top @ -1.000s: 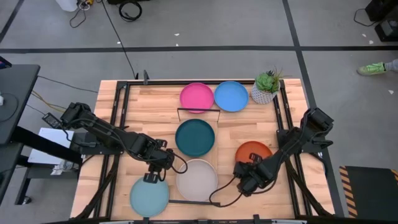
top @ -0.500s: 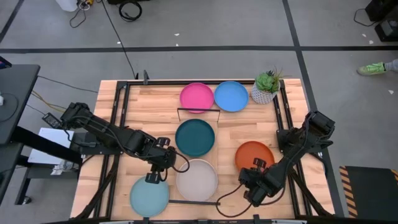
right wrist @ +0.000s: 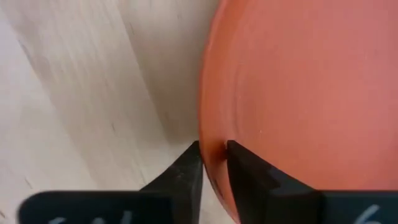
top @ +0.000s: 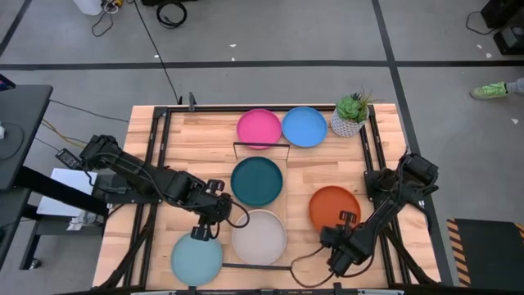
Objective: Place and stack plates onto a shelf
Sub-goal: Stack the orange plate on top of the dark green plate on the shelf
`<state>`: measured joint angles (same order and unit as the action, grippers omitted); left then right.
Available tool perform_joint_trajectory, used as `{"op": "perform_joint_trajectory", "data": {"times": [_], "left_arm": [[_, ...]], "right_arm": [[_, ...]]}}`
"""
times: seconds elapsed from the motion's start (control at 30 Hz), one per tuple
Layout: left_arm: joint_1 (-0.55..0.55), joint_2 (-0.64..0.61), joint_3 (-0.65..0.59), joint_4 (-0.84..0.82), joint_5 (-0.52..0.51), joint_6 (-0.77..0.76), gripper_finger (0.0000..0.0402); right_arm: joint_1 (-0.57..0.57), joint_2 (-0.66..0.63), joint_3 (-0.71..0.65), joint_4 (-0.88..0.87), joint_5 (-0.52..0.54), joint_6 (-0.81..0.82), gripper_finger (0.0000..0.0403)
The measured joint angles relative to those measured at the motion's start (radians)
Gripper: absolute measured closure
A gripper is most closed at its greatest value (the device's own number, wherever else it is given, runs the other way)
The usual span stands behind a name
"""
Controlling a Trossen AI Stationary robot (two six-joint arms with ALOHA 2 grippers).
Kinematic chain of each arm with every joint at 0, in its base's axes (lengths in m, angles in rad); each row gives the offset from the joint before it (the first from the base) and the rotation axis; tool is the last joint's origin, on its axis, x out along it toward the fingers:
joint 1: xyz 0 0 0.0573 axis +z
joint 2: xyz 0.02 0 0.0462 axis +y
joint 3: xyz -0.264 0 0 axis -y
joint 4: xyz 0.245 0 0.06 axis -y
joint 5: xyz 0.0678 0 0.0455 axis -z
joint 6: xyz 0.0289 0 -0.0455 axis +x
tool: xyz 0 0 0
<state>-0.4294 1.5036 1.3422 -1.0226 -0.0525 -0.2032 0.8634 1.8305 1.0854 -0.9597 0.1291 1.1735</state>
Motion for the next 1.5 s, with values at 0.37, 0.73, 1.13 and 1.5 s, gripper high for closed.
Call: {"op": "perform_joint_trajectory", "data": {"times": [0.37,0.73,1.13,1.5], "left_arm": [[0.000,0.000,0.000,0.004,0.000,0.016,0.0329],[0.000,0.000,0.000,0.016,0.000,0.016,0.0329],[-0.043,0.001,-0.001,0.094,-0.104,0.221,0.0329],[-0.107,0.001,0.004,0.094,-0.370,0.242,0.0278]], "right_arm": [[0.013,-0.001,0.000,-0.025,0.011,-0.031,0.0384],[0.036,0.000,0.112,-0.089,0.108,-0.207,0.0390],[0.100,0.000,0.207,-0.171,0.254,-0.303,0.0390],[0.056,0.000,0.306,-0.186,0.324,-0.418,0.0390]]}}
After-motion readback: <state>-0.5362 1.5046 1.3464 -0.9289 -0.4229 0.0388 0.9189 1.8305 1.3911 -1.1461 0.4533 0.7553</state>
